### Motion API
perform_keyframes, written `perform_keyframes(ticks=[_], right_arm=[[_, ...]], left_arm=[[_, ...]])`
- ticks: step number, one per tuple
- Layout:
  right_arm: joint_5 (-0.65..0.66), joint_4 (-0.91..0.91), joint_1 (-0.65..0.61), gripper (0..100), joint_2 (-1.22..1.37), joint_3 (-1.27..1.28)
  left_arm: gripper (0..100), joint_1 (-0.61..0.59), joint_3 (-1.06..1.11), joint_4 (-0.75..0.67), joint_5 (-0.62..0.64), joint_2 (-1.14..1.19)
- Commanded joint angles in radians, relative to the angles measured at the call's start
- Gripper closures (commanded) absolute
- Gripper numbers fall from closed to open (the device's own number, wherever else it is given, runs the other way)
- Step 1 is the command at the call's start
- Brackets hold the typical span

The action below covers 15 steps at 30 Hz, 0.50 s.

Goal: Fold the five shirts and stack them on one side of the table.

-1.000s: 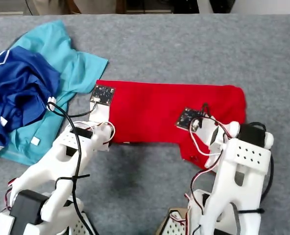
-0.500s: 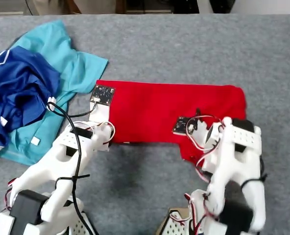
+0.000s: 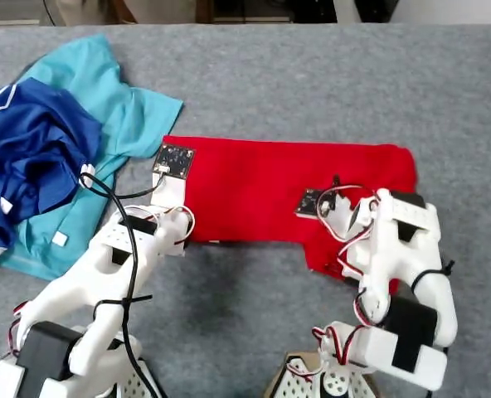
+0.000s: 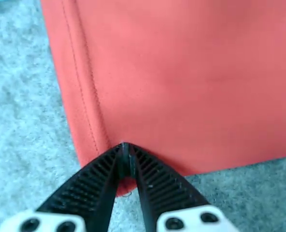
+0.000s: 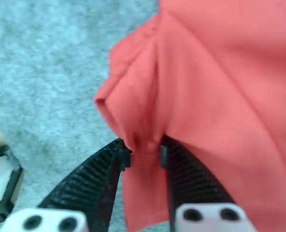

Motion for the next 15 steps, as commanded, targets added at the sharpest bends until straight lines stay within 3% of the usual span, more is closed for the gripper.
perform_keyframes(ticks=[1, 4, 9, 15], right_arm=[[0.006, -0.006, -0.007, 93.6, 0.053, -0.031], [0.005, 0.006, -0.007, 99.6, 0.093, -0.093], [-0.023, 0.041, -0.008, 99.7, 0.180, -0.217], [-0.025, 0.216, -0.008, 99.8, 0.274, -0.446]], left_arm=[[98, -0.012, -0.003, -0.011, 0.005, -0.033], [98, -0.012, -0.003, -0.011, 0.006, -0.033], [98, -0.012, -0.003, -0.011, 0.006, -0.033], [98, -0.012, -0.003, -0.011, 0.008, -0.033]])
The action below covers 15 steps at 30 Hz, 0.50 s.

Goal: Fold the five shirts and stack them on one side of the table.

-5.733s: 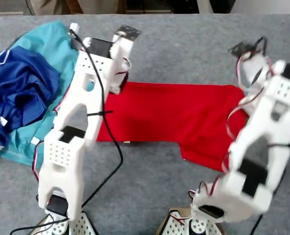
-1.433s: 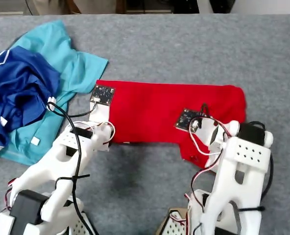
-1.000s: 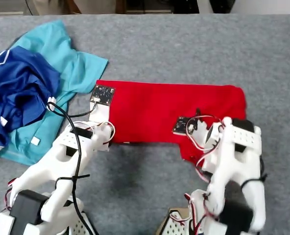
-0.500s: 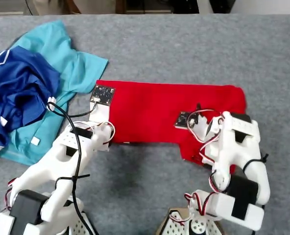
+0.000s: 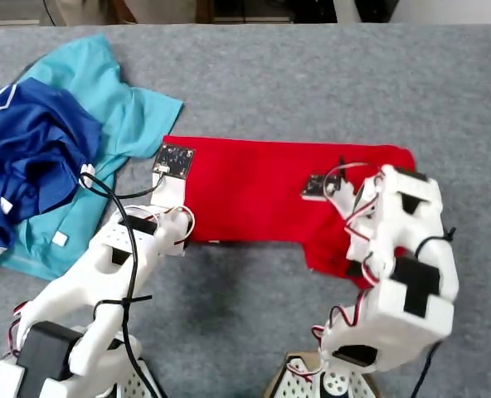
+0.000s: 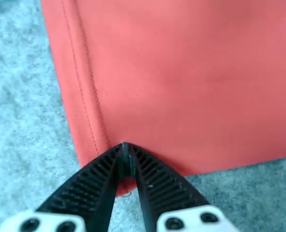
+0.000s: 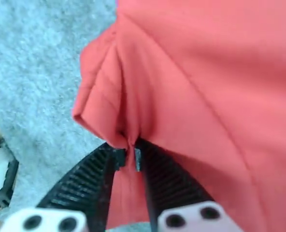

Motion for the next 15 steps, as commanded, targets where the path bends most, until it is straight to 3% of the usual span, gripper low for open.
perform_keyframes(ticks=[1, 15], right_arm=[[-0.014, 0.100, -0.007, 99.8, 0.016, -0.170], [-0.043, 0.319, -0.091, 99.7, 0.208, -0.769]], left_arm=[[98, -0.012, -0.003, -0.011, 0.008, -0.033], [98, -0.014, -0.003, -0.011, 0.008, -0.033]])
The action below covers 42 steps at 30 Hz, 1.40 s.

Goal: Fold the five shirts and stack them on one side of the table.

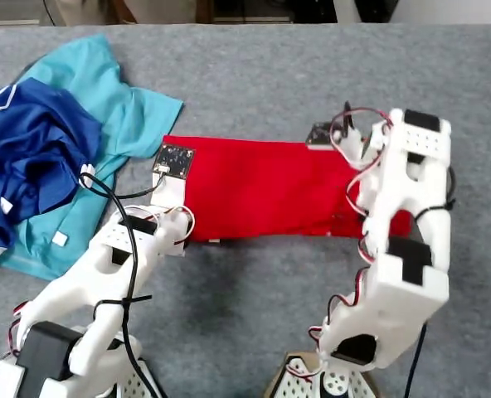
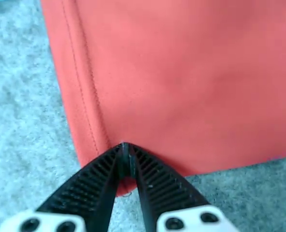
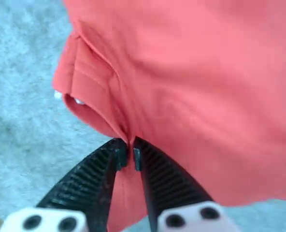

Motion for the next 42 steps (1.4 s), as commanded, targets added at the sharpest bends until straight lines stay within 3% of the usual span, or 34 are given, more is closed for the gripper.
perform_keyframes(ticks=[1, 10, 16, 19, 21, 24, 31, 34, 42], right_arm=[[-0.018, 0.055, -0.035, 99.7, 0.065, -0.226], [-0.020, 0.187, -0.119, 99.7, 0.378, -0.717], [-0.025, 0.207, -0.127, 99.7, 0.479, -0.857], [-0.055, 0.207, -0.127, 98.4, 0.481, -0.868], [-0.072, 0.209, -0.125, 90.3, 0.473, -0.868], [-0.196, 0.206, -0.120, 81.0, 0.450, -0.868], [-0.285, 0.210, -0.113, 82.2, 0.334, -0.855], [-0.325, 0.210, -0.076, 99.6, 0.268, -0.811], [-0.359, 0.207, 0.076, 99.8, 0.027, -0.447]], left_arm=[[98, -0.014, -0.003, -0.011, 0.008, -0.033], [98, -0.014, -0.003, -0.011, 0.008, -0.033], [98, -0.014, -0.003, -0.011, 0.008, -0.033], [98, -0.014, -0.003, -0.011, 0.008, -0.033], [98, -0.014, -0.003, -0.011, 0.008, -0.033], [98, -0.014, -0.003, -0.011, 0.006, -0.033], [98, -0.015, -0.003, -0.011, 0.008, -0.033], [98, -0.015, -0.003, -0.011, 0.008, -0.033], [98, -0.018, -0.015, 0.026, 0.008, -0.033]])
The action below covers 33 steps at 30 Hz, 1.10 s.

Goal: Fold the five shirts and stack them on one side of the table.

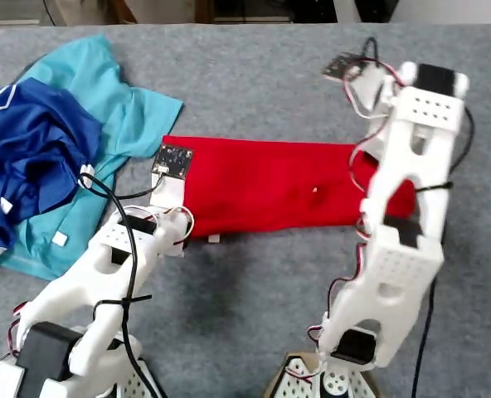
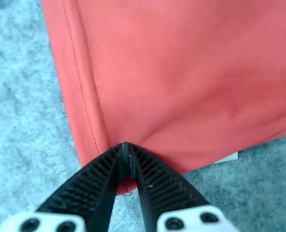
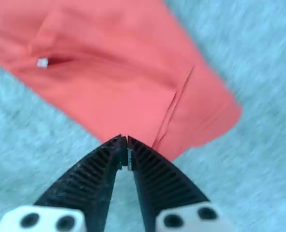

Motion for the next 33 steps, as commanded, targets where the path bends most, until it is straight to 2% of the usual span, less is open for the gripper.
perform_keyframes(ticks=[1, 5, 10, 12, 14, 17, 20, 23, 27, 33], right_arm=[[-0.043, 0.003, 0.081, 99.8, -0.176, 0.170], [-0.224, -0.144, 0.140, 99.8, -0.340, 0.476], [-0.310, -0.566, 0.249, 99.7, -0.562, 0.969], [-0.348, -0.721, 0.282, 99.7, -0.618, 1.130], [-0.425, -0.827, 0.297, 99.7, -0.636, 1.239], [-0.540, -0.948, 0.298, 99.7, -0.636, 1.339], [-0.624, -1.105, 0.337, 99.7, -0.636, 1.422], [-0.638, -1.229, 0.415, 99.7, -0.651, 1.457], [-0.684, -1.235, 0.433, 99.7, -0.638, 1.432], [-0.692, -1.234, 0.435, 99.7, -0.628, 1.422]], left_arm=[[98, -0.017, -0.028, 0.014, 0.009, -0.033], [98, -0.028, -0.138, 0.144, 0.011, -0.035], [98, -0.117, -0.433, 0.414, 0.087, -0.022], [97, -0.152, -0.491, 0.431, 0.087, -0.016], [92, -0.175, -0.525, 0.431, 0.092, 0.015], [82, -0.180, -0.557, 0.434, 0.092, 0.111], [81, -0.184, -0.606, 0.436, 0.092, 0.246], [80, -0.186, -0.666, 0.440, 0.094, 0.378], [80, -0.187, -0.747, 0.433, 0.095, 0.521], [80, -0.259, -0.898, 0.466, 0.095, 0.650]])
